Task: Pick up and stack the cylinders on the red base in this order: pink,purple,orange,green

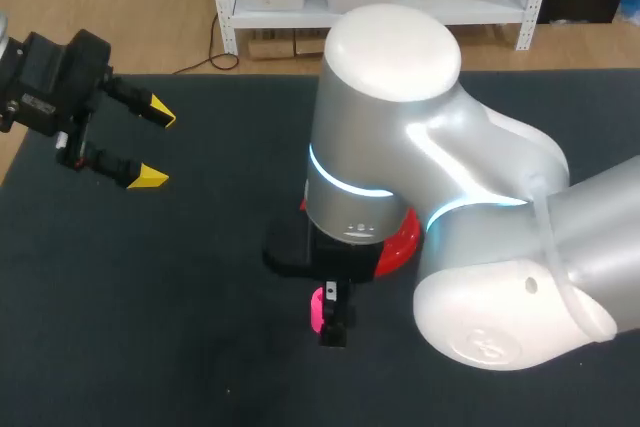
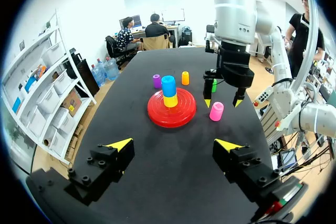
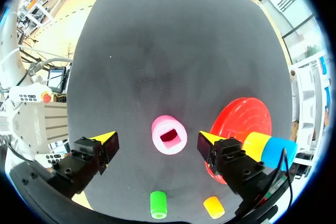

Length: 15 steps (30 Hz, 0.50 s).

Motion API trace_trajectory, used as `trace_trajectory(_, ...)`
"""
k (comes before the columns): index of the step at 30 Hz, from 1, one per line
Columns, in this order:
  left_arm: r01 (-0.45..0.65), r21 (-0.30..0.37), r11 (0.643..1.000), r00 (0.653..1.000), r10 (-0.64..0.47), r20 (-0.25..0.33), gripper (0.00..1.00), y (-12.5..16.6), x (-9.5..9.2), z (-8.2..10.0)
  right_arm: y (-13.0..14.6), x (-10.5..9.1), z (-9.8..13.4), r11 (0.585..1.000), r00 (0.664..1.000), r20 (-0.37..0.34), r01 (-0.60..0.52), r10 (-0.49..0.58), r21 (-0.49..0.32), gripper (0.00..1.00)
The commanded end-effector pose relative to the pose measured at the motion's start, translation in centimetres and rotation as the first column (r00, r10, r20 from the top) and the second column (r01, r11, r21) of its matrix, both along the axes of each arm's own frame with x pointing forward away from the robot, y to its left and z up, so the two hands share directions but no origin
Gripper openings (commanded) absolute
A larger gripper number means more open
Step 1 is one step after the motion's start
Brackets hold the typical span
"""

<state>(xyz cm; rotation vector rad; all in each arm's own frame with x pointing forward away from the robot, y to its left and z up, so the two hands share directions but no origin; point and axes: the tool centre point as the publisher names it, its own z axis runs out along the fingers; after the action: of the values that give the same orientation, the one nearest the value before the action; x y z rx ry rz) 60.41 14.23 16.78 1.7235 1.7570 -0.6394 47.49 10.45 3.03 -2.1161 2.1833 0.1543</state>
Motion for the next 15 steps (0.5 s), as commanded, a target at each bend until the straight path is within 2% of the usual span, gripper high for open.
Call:
trace_trajectory(1, 0.000, -0.003, 1.000, 1.000, 0.000, 0.004, 1.00, 0.07, -0.06, -0.09, 0.52, 0.58, -0.05, 1.000, 1.000, -0.031, 0.001, -0.001, -0.008, 1.00)
trace_trajectory(5, 0.000, -0.003, 1.000, 1.000, 0.000, 0.004, 1.00, 0.07, -0.06, -0.09, 0.59, 1.05, -0.16, 1.000, 0.999, -0.044, 0.007, -0.009, -0.029, 1.00)
trace_trajectory(6, 0.000, -0.003, 1.000, 1.000, 0.000, 0.004, 1.00, 0.07, -0.06, -0.09, 0.54, 1.19, -0.15, 1.000, 0.999, -0.044, 0.008, -0.009, -0.029, 0.95)
trace_trajectory(7, 0.000, -0.003, 1.000, 1.000, 0.000, 0.004, 1.00, 0.07, -0.06, -0.09, 0.49, 1.29, -0.07, 1.000, 0.999, -0.044, 0.008, -0.009, -0.028, 0.93)
trace_trajectory(8, 0.000, -0.003, 1.000, 1.000, 0.000, 0.004, 1.00, 0.07, -0.06, -0.09, 0.46, 1.34, 0.01, 0.999, 0.999, -0.043, 0.007, -0.008, -0.032, 1.00)
trace_trajectory(11, 0.000, -0.003, 1.000, 1.000, 0.000, 0.004, 1.00, 0.07, -0.06, -0.09, 0.44, 1.32, 0.11, 0.999, 0.999, -0.037, -0.010, 0.008, -0.038, 0.97)
trace_trajectory(13, 0.000, -0.003, 1.000, 1.000, 0.000, 0.004, 1.00, 0.07, -0.06, -0.09, 0.39, 1.17, 0.04, 0.999, 0.999, -0.039, -0.011, 0.010, -0.041, 0.90)
trace_trajectory(15, 0.000, -0.003, 1.000, 1.000, 0.000, 0.004, 1.00, 0.07, -0.06, -0.09, 0.34, 1.02, -0.15, 0.999, 0.999, -0.040, -0.015, 0.013, -0.047, 0.60)
